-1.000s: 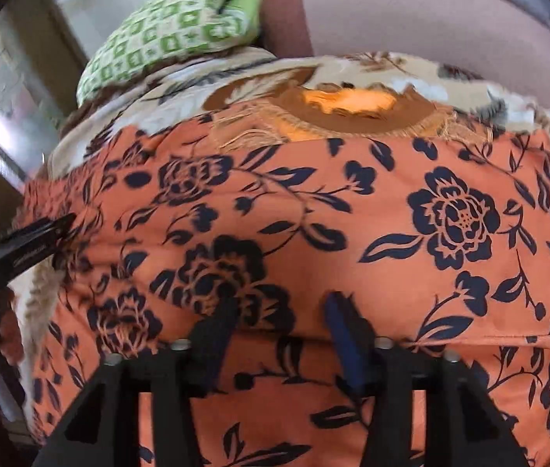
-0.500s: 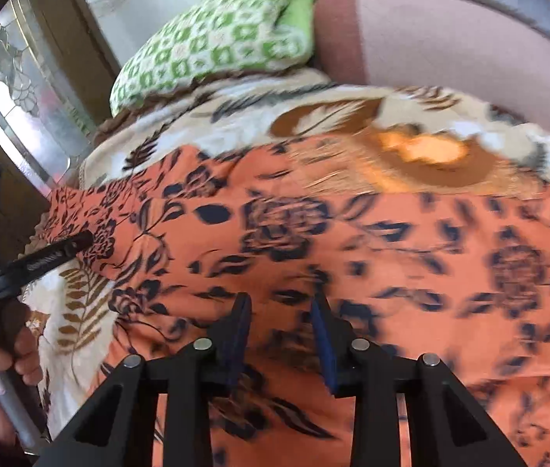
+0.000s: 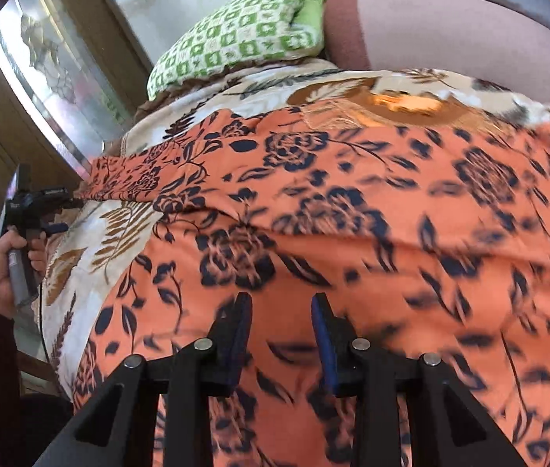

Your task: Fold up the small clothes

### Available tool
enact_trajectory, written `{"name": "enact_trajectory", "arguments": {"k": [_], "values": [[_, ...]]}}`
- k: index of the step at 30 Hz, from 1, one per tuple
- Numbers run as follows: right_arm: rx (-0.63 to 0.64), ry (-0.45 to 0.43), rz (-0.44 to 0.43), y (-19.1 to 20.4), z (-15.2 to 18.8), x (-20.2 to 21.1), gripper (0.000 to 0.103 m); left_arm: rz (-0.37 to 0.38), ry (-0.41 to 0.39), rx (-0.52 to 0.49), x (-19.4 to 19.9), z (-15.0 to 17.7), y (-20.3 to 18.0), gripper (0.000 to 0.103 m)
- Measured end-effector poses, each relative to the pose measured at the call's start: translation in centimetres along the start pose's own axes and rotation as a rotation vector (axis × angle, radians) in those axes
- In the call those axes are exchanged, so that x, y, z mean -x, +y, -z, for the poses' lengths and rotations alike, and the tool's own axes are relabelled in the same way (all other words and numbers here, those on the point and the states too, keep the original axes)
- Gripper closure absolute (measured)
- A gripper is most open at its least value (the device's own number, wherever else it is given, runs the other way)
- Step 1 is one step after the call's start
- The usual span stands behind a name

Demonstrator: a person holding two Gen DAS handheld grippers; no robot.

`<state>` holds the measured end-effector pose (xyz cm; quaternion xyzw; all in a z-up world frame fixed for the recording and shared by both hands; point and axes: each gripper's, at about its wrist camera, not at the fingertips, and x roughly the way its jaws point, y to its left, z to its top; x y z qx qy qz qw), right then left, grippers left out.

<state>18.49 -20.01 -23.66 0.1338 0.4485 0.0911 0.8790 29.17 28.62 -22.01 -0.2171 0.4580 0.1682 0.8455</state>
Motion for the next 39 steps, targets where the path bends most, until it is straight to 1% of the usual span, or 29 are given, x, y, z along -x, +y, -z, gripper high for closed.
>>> {"name": "enact_trajectory", "arguments": {"k": [1,2,5,6,8,10,13,14,15,17,18,21,23,26,28,30,31,32,33,34,36,39], "values": [[-0.029,0.016,-0.026,-0.4,-0.2,-0.4,0.068,0.050,0.014,0.008,-0.2,-0.2,0.4,0.039],[-0.040,0.019,-0.041,-0.6,-0.3,-0.5,0.068,0.118,0.034,0.030,-0.4,-0.3,0.9,0.039],[-0.024,0.026,-0.062,-0.5,-0.6,-1.0,0.068,0.310,0.073,0.141,-1.1,-0.3,1.9,0.038],[-0.015,0.029,-0.071,-0.4,-0.8,-1.1,0.068,0.352,0.082,0.177,-1.5,-0.3,2.1,0.037],[0.001,0.032,-0.078,-0.4,-0.9,-1.5,0.068,0.401,0.095,0.243,-2.1,-0.5,2.4,0.037],[0.013,0.043,-0.072,-0.5,-1.1,-1.7,0.068,0.452,0.107,0.281,-2.8,-1.4,2.6,0.037],[0.019,0.043,-0.086,-0.7,-1.3,-1.5,0.068,0.436,0.094,0.315,-3.6,-3.1,2.9,0.039],[0.025,0.035,-0.083,-0.6,-1.4,-1.3,0.068,0.442,0.111,0.319,-3.9,-3.4,2.9,0.039],[0.032,0.026,-0.080,-0.6,-1.5,-1.2,0.068,0.454,0.139,0.329,-4.4,-3.5,2.8,0.043],[0.040,0.007,-0.069,-0.5,-1.7,-0.9,0.068,0.487,0.155,0.335,-4.7,-3.2,2.5,0.052],[0.040,0.001,-0.065,-0.6,-1.8,-0.9,0.068,0.491,0.159,0.328,-4.7,-3.2,2.2,0.053],[0.021,-0.009,-0.062,-1.1,-2.0,-1.0,0.068,0.476,0.165,0.322,-5.5,-3.4,1.3,0.053],[0.000,-0.008,-0.071,-1.5,-2.1,-1.2,0.068,0.484,0.161,0.348,-6.1,-3.8,0.6,0.053],[-0.018,-0.018,-0.064,-1.9,-2.2,-1.3,0.068,0.463,0.145,0.370,-7.5,-4.8,0.2,0.053],[-0.025,-0.036,-0.061,-2.2,-2.4,-1.2,0.068,0.451,0.128,0.402,-7.8,-5.3,0.3,0.063],[-0.035,-0.058,-0.052,-2.4,-2.5,-0.9,0.068,0.419,0.126,0.434,-8.3,-5.7,0.7,0.092],[-0.046,-0.072,-0.051,-2.7,-2.7,-0.7,0.068,0.410,0.128,0.447,-8.6,-5.7,0.7,0.098],[-0.058,-0.086,-0.049,-3.1,-2.8,-0.4,0.068,0.399,0.123,0.446,-8.5,-5.8,0.4,0.098],[-0.072,-0.107,-0.039,-3.6,-3.1,0.0,0.068,0.390,0.111,0.436,-8.1,-5.8,0.2,0.098],[-0.084,-0.124,-0.027,-4.1,-3.3,0.3,0.068,0.396,0.074,0.408,-7.1,-6.0,-0.6,0.098],[-0.120,-0.156,-0.009,-5.3,-3.7,1.1,0.068,0.425,0.014,0.336,-4.9,-6.2,-2.4,0.098],[-0.220,-0.206,0.014,-8.4,-4.4,2.5,0.068,0.451,-0.033,0.161,-0.7,-6.0,-7.6,0.098]]}}
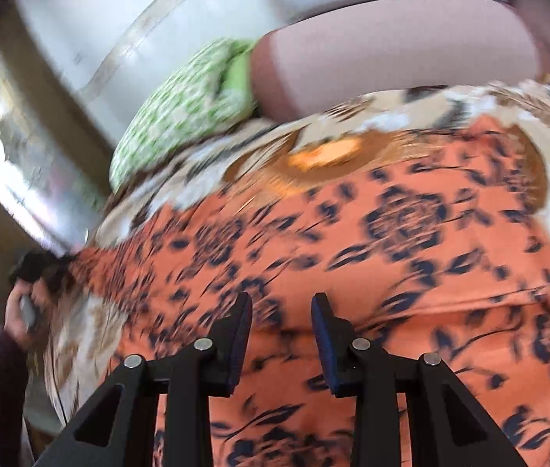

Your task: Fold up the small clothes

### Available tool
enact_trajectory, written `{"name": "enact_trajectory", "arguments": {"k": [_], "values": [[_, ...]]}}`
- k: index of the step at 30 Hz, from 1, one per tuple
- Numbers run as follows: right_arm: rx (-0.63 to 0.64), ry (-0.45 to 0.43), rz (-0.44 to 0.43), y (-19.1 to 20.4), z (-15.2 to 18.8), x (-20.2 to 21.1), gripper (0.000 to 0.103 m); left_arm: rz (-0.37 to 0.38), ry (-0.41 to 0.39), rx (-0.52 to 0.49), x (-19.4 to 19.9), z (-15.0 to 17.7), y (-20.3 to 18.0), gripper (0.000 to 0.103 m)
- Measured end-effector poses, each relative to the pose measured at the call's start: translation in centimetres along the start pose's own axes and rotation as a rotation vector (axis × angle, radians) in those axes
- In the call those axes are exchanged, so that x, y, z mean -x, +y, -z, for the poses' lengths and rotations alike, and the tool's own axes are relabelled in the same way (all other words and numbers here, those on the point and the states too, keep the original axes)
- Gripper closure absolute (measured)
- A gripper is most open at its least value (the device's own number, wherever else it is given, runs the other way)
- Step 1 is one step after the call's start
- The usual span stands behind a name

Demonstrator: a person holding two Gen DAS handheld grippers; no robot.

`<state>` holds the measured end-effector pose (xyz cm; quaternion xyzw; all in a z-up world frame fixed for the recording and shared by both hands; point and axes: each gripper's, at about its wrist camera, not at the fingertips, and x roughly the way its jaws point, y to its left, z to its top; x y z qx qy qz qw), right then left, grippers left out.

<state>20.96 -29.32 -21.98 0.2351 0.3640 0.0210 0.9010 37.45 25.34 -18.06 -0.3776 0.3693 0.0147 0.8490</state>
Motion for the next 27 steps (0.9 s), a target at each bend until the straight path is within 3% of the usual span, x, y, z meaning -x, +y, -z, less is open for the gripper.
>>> {"name": "enact_trajectory", "arguments": {"k": [7,11,15,19,20,21,23,27], "values": [[-0.215,-0.130,0.051,-6.8,-2.9,3.9,0.068,0.085,0.066,-0.373,2.0,6.9,-15.9,0.098],[-0.298,-0.182,0.057,-10.0,-3.9,6.2,0.068,0.103,0.144,-0.556,1.4,14.4,-24.0,0.098],[-0.369,-0.241,0.059,-12.9,-4.4,8.7,0.068,0.115,0.239,-0.685,0.2,22.8,-29.0,0.098],[-0.456,-0.312,0.057,-16.2,-4.6,11.3,0.068,0.037,0.342,-0.821,-3.9,32.2,-32.9,0.097],[-0.476,-0.319,0.057,-16.9,-4.6,11.7,0.068,0.007,0.388,-0.839,-5.3,34.3,-33.3,0.087],[-0.487,-0.320,0.061,-17.4,-4.6,11.8,0.068,-0.017,0.452,-0.853,-6.5,36.2,-33.4,0.060],[-0.503,-0.307,0.075,-18.3,-4.7,11.9,0.067,-0.066,0.556,-0.905,-8.0,39.5,-33.4,0.037],[-0.527,-0.285,0.070,-19.2,-4.5,11.8,0.066,-0.141,0.485,-1.150,-6.5,42.7,-33.7,0.033]]}}
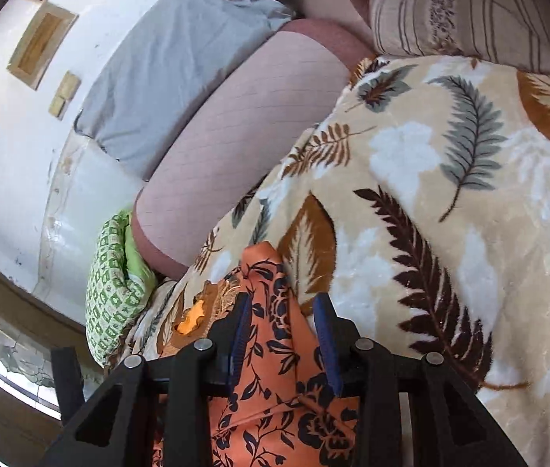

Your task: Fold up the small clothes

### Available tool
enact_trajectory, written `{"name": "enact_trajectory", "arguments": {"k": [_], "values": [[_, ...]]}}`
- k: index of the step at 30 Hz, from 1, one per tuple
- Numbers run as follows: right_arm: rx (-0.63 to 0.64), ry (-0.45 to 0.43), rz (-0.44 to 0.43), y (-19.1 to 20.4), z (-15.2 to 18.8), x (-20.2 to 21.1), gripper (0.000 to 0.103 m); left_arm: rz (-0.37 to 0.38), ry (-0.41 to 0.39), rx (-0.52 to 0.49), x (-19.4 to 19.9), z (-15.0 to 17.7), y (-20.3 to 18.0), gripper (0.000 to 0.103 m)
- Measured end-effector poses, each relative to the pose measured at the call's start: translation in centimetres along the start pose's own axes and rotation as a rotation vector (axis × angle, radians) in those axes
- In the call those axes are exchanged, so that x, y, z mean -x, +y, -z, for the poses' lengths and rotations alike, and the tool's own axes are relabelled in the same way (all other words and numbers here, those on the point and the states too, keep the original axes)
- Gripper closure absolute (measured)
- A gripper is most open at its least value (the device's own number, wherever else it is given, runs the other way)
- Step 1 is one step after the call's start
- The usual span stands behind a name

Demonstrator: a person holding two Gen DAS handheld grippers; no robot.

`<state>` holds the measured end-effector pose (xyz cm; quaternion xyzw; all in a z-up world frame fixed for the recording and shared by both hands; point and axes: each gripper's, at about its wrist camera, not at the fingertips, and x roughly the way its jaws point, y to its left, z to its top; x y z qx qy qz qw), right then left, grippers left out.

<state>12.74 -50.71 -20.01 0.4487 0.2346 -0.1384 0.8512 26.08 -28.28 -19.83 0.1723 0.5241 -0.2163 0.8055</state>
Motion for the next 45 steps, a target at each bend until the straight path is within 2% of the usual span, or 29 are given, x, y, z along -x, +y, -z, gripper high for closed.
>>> {"name": "enact_trajectory", "arguments": {"k": [1,2,3,5,6,7,8,11,13,16,17,19,21,24,27,30,32,34,38,42,43,45], "values": [[-0.001,0.013,-0.006,0.0,0.0,-0.2,0.064,0.006,-0.020,-0.015,0.9,0.4,0.4,0.033],[0.002,0.022,-0.007,0.1,0.2,-0.4,0.051,0.029,-0.047,-0.009,2.1,0.7,1.3,0.033],[0.006,0.028,-0.011,0.3,0.4,-0.7,0.046,0.049,-0.070,-0.003,3.2,1.1,2.3,0.033],[0.032,0.045,-0.019,1.1,1.1,-1.2,0.044,0.065,-0.154,0.026,6.0,2.0,4.9,0.031],[0.051,0.058,-0.025,1.6,1.4,-1.6,0.044,0.033,-0.206,0.048,7.2,2.5,6.2,0.023],[0.074,0.073,-0.032,2.3,1.8,-2.0,0.044,-0.004,-0.256,0.068,8.3,3.1,7.6,0.019],[0.095,0.088,-0.034,3.0,2.2,-2.4,0.044,-0.031,-0.308,0.085,9.6,3.9,9.1,0.017],[0.153,0.132,-0.039,5.2,3.9,-3.8,0.044,-0.038,-0.437,0.131,12.1,6.4,12.3,0.016],[0.209,0.153,-0.039,6.8,5.3,-4.7,0.044,-0.053,-0.477,0.139,12.6,8.0,13.6,0.011],[0.371,0.209,-0.034,10.0,8.1,-6.0,0.044,-0.204,-0.402,0.212,9.3,9.1,16.1,0.010],[0.439,0.242,-0.044,11.2,9.4,-6.5,0.044,-0.213,-0.359,0.258,7.6,9.5,17.6,0.010],[0.573,0.268,-0.022,13.2,11.8,-7.0,0.044,-0.194,-0.302,0.354,5.5,10.4,20.0,0.010],[0.722,0.263,0.049,14.8,14.2,-7.7,0.044,-0.180,-0.248,0.454,3.4,11.2,22.8,0.010],[0.816,0.331,0.065,15.7,16.9,-9.5,0.044,-0.188,-0.210,0.488,1.9,11.5,24.8,0.010],[0.954,0.340,0.116,17.1,19.4,-10.8,0.044,-0.173,-0.183,0.536,1.0,11.7,26.5,0.010],[1.054,0.330,0.153,18.1,21.2,-12.3,0.044,-0.074,-0.173,0.630,0.6,12.3,28.4,0.010],[1.146,0.273,0.207,18.9,21.9,-13.1,0.044,-0.053,-0.161,0.639,0.2,12.4,28.5,0.010],[1.209,0.226,0.217,19.7,22.3,-13.4,0.044,-0.055,-0.147,0.628,-0.2,12.6,28.2,0.010],[1.170,0.136,0.158,21.0,21.2,-12.9,0.044,-0.021,-0.132,0.602,-0.7,12.4,27.9,0.012],[0.938,0.156,0.040,20.6,18.0,-13.2,0.044,-0.029,-0.129,0.597,-0.7,12.3,27.8,0.013],[0.911,0.164,0.040,20.4,17.6,-13.4,0.044,-0.033,-0.129,0.595,-0.7,12.3,27.8,0.013],[0.934,0.174,0.047,20.7,18.0,-13.7,0.044,-0.049,-0.132,0.590,-0.6,12.1,27.6,0.013]]}}
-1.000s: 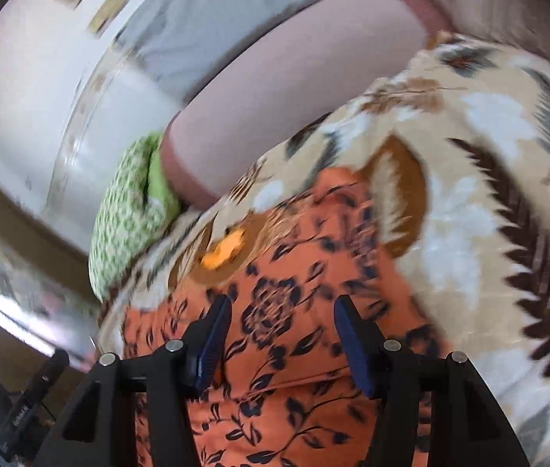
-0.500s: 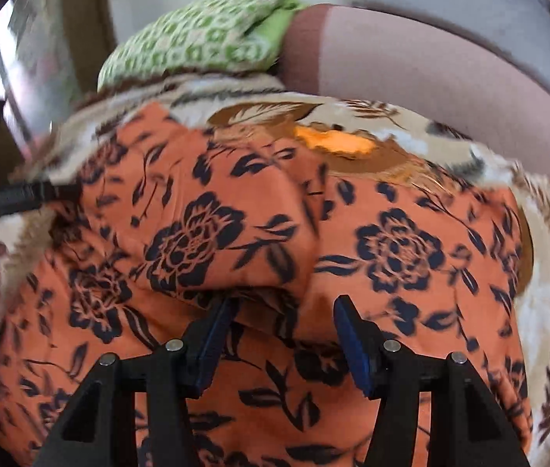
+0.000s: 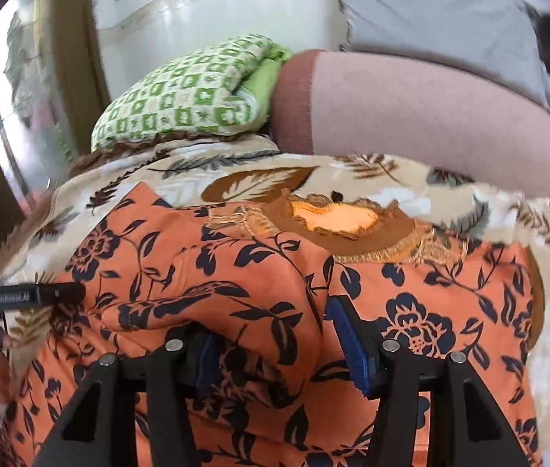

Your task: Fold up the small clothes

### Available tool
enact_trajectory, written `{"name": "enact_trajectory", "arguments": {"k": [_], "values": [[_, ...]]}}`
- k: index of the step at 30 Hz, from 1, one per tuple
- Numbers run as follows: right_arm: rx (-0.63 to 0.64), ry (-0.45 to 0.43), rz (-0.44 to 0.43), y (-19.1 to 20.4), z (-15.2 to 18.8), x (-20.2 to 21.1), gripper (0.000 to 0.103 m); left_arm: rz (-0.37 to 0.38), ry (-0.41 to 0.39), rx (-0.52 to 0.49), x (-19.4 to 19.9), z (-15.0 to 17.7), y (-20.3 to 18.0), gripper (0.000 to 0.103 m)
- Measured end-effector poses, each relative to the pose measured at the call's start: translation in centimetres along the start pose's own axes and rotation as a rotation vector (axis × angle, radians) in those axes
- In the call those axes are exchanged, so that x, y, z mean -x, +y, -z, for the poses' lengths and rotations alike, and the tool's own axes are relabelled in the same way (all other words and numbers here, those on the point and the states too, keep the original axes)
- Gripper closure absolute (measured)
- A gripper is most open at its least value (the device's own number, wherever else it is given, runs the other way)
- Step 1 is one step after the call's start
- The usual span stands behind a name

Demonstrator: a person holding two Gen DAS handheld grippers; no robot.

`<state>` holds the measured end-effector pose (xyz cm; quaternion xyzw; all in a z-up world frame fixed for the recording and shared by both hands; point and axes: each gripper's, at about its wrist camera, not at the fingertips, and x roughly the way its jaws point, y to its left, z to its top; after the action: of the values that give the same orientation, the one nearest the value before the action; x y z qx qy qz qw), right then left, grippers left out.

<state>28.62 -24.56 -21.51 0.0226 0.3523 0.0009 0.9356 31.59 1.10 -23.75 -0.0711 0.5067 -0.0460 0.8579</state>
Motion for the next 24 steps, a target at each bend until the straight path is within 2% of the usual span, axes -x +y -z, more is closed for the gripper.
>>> {"name": "enact_trajectory", "arguments": {"k": [4,5,6,7,8,11,13,15,17,19,20,22,24], "values": [[0.135,0.029,0.033,2.4,0.2,-1.1,0.047,-0.022,-0.020,-0.025,0.2,0.2,-0.8,0.013],[0.144,0.022,0.036,2.7,0.2,-1.1,0.066,-0.022,-0.023,-0.033,0.2,0.2,-1.0,0.015],[0.142,0.024,0.038,2.8,0.0,-1.3,0.081,-0.020,-0.026,-0.042,0.2,0.3,-1.1,0.021],[0.124,0.027,0.051,2.6,-0.2,-1.3,0.091,-0.016,-0.025,-0.049,0.2,0.3,-1.2,0.024],[0.089,0.012,0.044,1.9,-0.4,-1.1,0.095,-0.008,-0.023,-0.051,0.2,0.3,-1.2,0.027],[-0.125,-0.040,-0.014,-2.2,-1.4,0.6,0.097,0.012,-0.033,-0.030,0.2,0.2,-0.7,0.042],[-0.357,-0.054,-0.085,-7.2,-1.1,1.6,0.097,0.045,-0.042,-0.009,0.5,0.1,-0.6,0.042],[-0.540,-0.045,-0.107,-11.1,0.1,1.7,0.097,0.052,-0.058,0.000,0.9,0.0,-0.7,0.042],[-0.735,0.019,-0.143,-15.1,2.4,0.8,0.097,0.012,-0.087,-0.027,1.2,-0.1,-1.2,0.042],[-0.918,0.161,-0.234,-17.8,5.6,-1.3,0.093,-0.008,-0.093,-0.045,1.3,-0.2,-1.6,0.042],[-0.981,0.209,-0.265,-18.3,6.8,-1.9,0.093,-0.004,-0.093,-0.049,1.2,-0.2,-1.9,0.042],[-1.052,0.220,-0.333,-19.2,7.5,-1.5,0.093,-0.001,-0.087,-0.059,1.0,-0.2,-2.2,0.042],[-1.068,0.186,-0.312,-20.5,7.0,0.2,0.093,-0.022,-0.082,-0.073,0.7,-0.2,-2.4,0.042]]}}
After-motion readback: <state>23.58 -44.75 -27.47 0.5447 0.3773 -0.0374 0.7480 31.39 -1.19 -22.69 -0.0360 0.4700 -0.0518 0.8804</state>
